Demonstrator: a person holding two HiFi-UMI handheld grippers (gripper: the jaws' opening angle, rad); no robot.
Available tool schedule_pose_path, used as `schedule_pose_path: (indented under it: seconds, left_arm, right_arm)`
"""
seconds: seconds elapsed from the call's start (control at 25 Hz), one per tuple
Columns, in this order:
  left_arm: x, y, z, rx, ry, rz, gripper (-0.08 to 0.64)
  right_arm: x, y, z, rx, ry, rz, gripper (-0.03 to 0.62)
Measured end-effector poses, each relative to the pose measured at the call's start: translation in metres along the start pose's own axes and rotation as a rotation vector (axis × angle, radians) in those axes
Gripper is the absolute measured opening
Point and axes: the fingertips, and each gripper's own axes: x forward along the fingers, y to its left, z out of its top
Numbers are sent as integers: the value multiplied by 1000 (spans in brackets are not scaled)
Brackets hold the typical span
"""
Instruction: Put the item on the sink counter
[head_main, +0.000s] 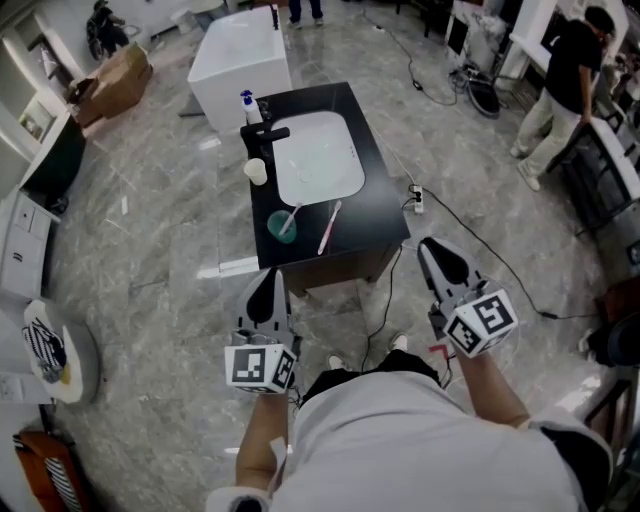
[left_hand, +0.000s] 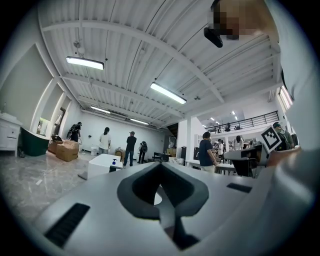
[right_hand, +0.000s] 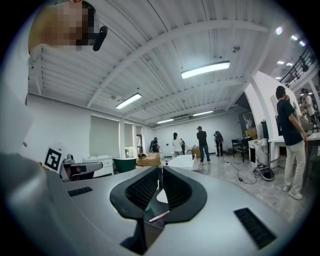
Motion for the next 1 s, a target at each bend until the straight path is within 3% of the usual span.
schedule_pose_path:
  seconds: [1.0]
  left_arm:
    - [11,4,-2,-12,0,-17,2]
  right_arm:
    - [8,0,1,19,-14,9,55]
